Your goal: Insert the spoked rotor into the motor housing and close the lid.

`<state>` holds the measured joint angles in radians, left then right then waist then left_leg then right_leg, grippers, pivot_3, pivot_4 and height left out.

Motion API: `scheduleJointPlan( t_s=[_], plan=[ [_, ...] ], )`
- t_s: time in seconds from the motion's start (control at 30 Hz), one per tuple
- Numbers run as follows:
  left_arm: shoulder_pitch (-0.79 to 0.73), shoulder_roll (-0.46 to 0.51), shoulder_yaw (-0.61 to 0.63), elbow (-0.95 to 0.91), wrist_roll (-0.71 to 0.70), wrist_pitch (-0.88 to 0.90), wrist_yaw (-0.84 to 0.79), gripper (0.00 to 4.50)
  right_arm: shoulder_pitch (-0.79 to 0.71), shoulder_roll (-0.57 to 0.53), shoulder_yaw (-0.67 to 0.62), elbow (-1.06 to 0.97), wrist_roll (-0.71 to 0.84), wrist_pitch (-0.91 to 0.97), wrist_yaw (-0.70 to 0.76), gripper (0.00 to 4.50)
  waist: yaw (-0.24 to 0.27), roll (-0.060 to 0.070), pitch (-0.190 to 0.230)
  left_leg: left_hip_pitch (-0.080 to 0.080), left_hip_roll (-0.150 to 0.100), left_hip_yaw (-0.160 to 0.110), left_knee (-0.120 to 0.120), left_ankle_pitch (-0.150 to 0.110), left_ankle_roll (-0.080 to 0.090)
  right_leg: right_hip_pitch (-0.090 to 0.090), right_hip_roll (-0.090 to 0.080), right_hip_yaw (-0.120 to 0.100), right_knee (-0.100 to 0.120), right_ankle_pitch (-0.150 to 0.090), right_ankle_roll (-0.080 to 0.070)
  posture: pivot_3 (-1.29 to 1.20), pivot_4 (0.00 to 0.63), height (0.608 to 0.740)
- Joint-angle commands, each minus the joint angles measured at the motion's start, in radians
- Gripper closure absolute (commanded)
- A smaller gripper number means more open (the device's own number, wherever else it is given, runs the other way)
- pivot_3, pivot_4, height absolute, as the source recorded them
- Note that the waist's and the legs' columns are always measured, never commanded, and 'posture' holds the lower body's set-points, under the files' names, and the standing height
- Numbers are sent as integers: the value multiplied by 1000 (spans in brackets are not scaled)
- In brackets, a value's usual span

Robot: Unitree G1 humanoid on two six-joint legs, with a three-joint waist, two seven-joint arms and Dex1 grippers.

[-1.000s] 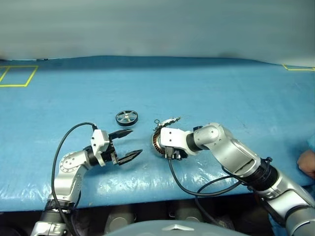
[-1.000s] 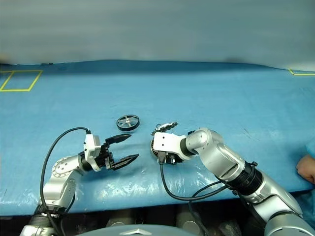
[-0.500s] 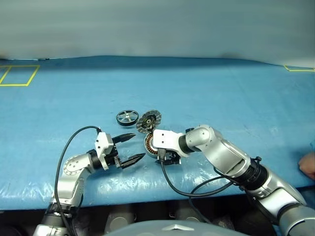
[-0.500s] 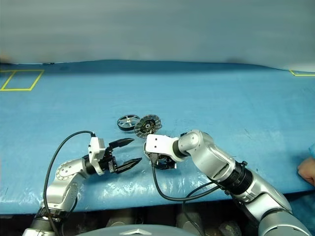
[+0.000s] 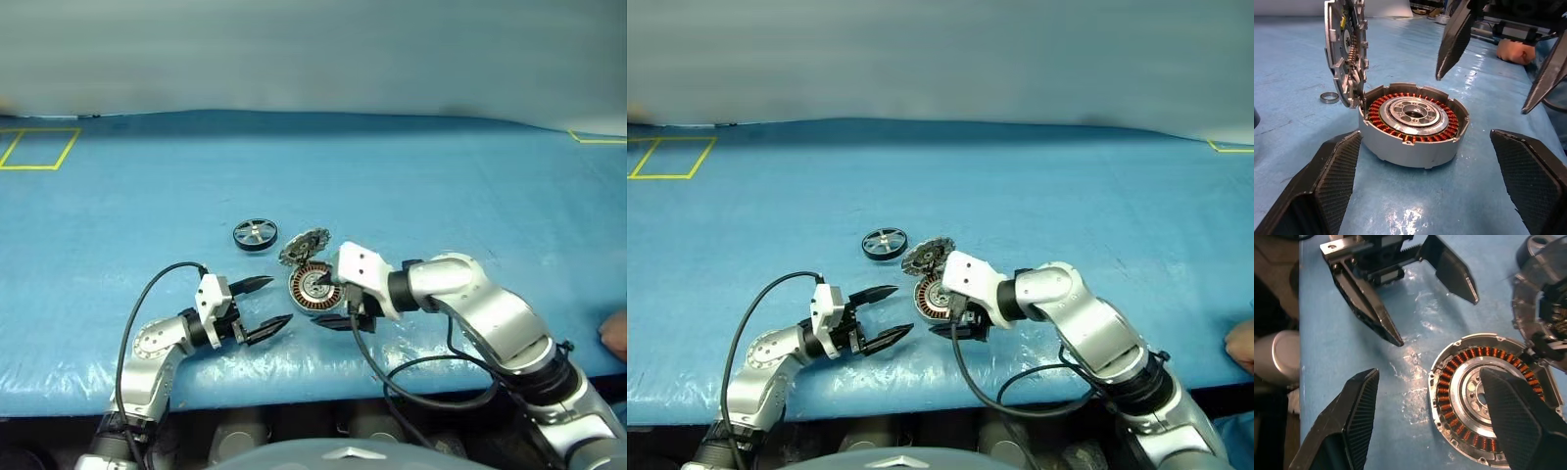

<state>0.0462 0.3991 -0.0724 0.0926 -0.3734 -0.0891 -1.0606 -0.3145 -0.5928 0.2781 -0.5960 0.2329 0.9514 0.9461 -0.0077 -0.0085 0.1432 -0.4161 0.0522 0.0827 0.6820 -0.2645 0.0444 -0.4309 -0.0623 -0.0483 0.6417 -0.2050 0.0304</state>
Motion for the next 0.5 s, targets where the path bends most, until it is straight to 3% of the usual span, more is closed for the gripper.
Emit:
scheduleJointPlan(
  t_s=[0.03,0.17,0.5],
  plan=[
    [-10,4,39,72,-7,-79,-31,0,100,59,-207,20,58,-81,-96,1043,-1,0,0,0,0,0,0,0,0,0,0,0,0,0,0,0,150,740],
    [-11,-10,59,122,2,-146,-23,0,252,163,-322,69,56,-206,-223,1043,-1,0,0,0,0,1,0,0,0,0,1,1,1,0,0,0,150,740],
    [13,-69,22,58,42,-165,59,0,420,359,-266,161,-1,-518,-410,1043,-3,1,1,1,1,1,0,0,0,0,1,2,1,0,1,0,150,740]
  ],
)
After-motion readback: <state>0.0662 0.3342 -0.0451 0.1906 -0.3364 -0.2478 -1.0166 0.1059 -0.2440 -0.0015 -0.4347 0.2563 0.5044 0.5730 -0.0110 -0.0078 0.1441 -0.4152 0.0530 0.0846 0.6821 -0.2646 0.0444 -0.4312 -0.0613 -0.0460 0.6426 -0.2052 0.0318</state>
